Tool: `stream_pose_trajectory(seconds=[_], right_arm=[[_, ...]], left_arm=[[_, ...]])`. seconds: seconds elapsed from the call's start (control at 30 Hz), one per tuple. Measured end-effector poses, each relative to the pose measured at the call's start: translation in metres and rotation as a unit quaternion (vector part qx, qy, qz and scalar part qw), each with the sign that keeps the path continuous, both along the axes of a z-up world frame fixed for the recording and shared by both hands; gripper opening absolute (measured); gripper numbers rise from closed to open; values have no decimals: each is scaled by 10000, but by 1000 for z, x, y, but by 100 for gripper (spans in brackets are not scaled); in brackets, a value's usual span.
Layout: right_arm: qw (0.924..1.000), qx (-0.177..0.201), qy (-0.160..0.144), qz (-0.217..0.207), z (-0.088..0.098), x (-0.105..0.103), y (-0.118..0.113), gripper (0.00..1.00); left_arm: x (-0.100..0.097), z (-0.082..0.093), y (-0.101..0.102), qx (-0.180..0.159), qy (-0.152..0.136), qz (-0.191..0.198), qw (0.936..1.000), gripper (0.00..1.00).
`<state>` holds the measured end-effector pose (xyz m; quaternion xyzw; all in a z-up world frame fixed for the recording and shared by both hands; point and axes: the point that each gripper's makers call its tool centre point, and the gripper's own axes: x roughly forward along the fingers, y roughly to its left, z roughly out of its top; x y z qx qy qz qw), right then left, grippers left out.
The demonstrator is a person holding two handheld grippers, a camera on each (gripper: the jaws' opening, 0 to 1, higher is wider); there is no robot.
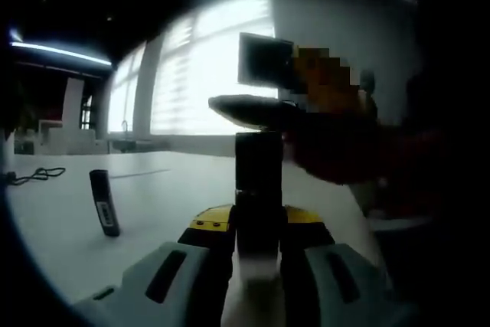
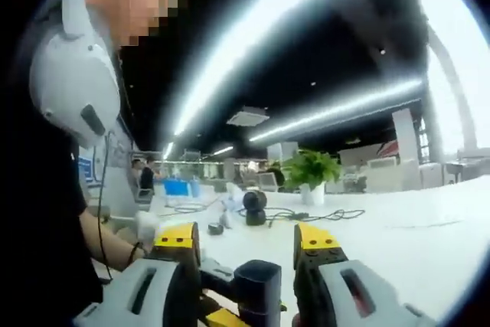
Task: Pick up cosmetic bottle twist off cap place on table pick up cap screw tight cap place on table
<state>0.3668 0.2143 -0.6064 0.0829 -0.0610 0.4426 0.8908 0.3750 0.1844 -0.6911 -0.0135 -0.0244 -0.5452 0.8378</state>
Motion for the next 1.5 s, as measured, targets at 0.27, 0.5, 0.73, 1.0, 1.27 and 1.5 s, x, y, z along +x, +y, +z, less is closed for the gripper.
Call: stream_pose_trajectory(seconds=[0.27,0.5,0.73,1.0,1.27,1.5], right_arm=[[9960,-123,73,-881,-7,2,-16,39],[9864,-534,257,-1534,-24,10,-15,35],[9694,-954,346,-2235,-36,19,-18,33],[9552,-1264,380,-2648,-45,23,-10,26],[9505,-1141,460,-2852,-44,24,-15,19],[9545,-1045,632,-2719,-46,26,-18,17]], left_arm=[[-1,-5,-1,234,-147,61,9996,13],[1,-2,1,93,-17,59,9999,13],[4,3,4,-122,111,95,9998,13],[4,4,4,-102,77,119,9998,13],[4,4,5,-94,50,144,9998,13],[4,4,5,-95,58,139,9998,13]])
